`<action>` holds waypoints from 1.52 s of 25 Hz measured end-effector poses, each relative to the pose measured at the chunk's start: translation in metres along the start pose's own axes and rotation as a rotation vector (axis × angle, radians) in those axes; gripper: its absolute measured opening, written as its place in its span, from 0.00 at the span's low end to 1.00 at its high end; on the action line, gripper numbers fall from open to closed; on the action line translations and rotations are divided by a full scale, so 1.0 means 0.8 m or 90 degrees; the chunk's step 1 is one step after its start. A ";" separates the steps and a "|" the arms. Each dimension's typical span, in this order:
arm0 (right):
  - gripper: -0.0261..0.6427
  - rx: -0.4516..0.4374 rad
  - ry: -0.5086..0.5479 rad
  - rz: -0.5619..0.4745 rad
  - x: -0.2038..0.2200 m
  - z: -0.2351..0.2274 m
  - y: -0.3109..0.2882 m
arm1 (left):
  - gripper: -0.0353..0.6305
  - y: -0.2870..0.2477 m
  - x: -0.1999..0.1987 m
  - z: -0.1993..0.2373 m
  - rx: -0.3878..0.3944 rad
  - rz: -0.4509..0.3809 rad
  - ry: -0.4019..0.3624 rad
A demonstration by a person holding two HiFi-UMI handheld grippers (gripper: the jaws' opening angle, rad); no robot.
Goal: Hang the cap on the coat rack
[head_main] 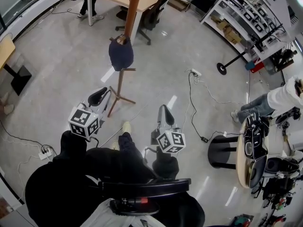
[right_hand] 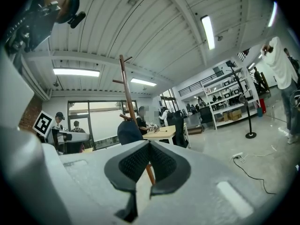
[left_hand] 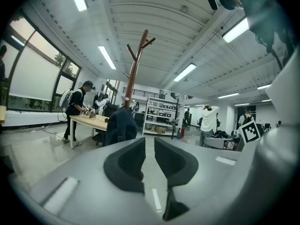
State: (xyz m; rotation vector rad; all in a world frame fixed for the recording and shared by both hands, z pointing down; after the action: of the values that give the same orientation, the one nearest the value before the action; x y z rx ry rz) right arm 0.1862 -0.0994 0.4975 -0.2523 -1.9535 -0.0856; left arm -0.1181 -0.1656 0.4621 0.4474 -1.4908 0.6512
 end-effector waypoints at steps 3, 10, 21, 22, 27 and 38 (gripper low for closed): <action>0.04 0.001 0.001 -0.003 0.000 0.006 0.006 | 0.13 0.006 -0.002 -0.001 0.002 -0.003 -0.002; 0.04 0.004 0.005 0.006 0.005 0.014 0.019 | 0.07 0.016 0.002 -0.006 -0.001 0.001 -0.001; 0.04 -0.018 0.029 0.004 -0.011 0.017 0.033 | 0.06 0.024 0.004 -0.029 -0.003 -0.001 0.005; 0.04 -0.023 0.032 0.006 -0.012 0.016 0.035 | 0.06 0.025 0.005 -0.033 -0.005 -0.001 0.005; 0.04 -0.033 0.040 0.016 -0.015 0.013 0.049 | 0.06 0.037 0.008 -0.051 -0.009 0.005 0.003; 0.04 -0.050 0.036 0.018 -0.007 0.017 0.082 | 0.06 0.067 0.016 -0.078 -0.021 -0.003 0.009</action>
State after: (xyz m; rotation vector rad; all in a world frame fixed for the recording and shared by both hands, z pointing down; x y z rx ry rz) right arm 0.1901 -0.0338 0.4836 -0.3262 -1.8919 -0.1500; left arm -0.1052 -0.0834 0.4655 0.4197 -1.4846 0.6247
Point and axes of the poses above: the fingertips, and each gripper's own axes: y backward along the fingers, z to its left, x out of its underside, the point moved 8 cm from there along y, backward along the fingers, and after that the axes turned 8 degrees about -y, right-handed, at the moved point
